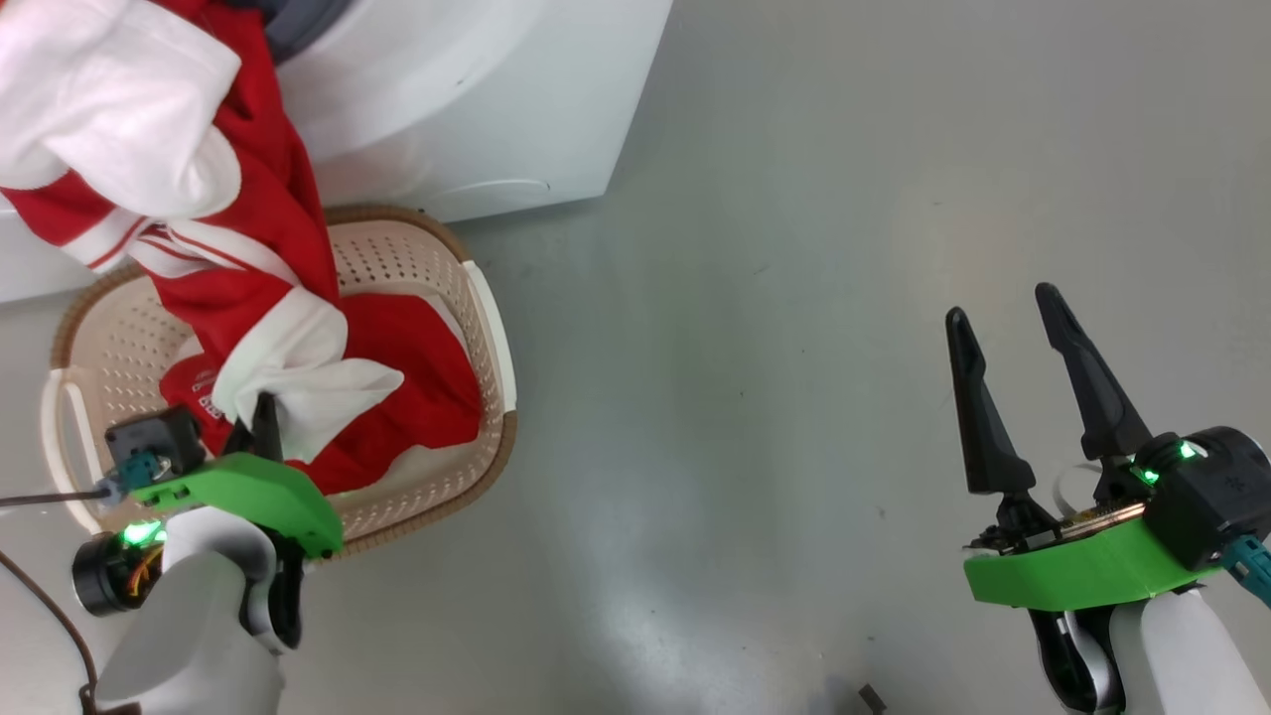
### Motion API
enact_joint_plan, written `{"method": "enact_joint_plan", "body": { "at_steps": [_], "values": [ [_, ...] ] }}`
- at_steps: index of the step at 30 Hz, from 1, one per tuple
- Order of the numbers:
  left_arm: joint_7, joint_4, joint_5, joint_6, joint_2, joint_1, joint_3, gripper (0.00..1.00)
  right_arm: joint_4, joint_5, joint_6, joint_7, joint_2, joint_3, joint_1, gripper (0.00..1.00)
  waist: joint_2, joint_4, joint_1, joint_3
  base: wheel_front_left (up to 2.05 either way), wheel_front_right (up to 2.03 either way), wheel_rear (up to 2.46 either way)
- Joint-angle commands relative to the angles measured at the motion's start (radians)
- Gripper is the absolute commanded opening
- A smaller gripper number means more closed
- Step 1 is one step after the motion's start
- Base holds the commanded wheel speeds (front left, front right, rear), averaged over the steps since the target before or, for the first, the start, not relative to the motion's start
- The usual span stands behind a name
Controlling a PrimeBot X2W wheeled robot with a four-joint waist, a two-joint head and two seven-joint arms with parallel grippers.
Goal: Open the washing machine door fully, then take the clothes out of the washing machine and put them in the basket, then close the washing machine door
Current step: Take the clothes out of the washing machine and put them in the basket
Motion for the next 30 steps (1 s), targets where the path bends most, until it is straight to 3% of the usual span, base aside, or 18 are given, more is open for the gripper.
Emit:
{"method": "enact_joint_plan", "body": {
  "at_steps": [1,14,30],
  "values": [
    [-0.014,0.016,-0.001,-0.004,0.028,-0.015,0.024,0.00,-0.026,0.003,0.006,-0.006,-0.012,0.025,-0.013,1.00,0.0000,-0.006,0.0000,0.020,0.00,0.00,0.00],
    [-0.020,0.184,-0.002,-0.023,0.048,-0.100,0.030,0.00,-0.026,0.018,0.006,-0.006,-0.012,0.041,-0.039,1.00,0.0000,-0.035,0.0000,0.102,0.00,0.00,0.00],
    [-0.021,0.239,-0.002,-0.017,0.052,-0.120,0.028,0.00,-0.022,0.027,0.006,-0.006,-0.012,0.051,-0.066,1.00,0.0000,-0.049,0.0000,0.156,0.00,0.00,0.00]
  ]
}}
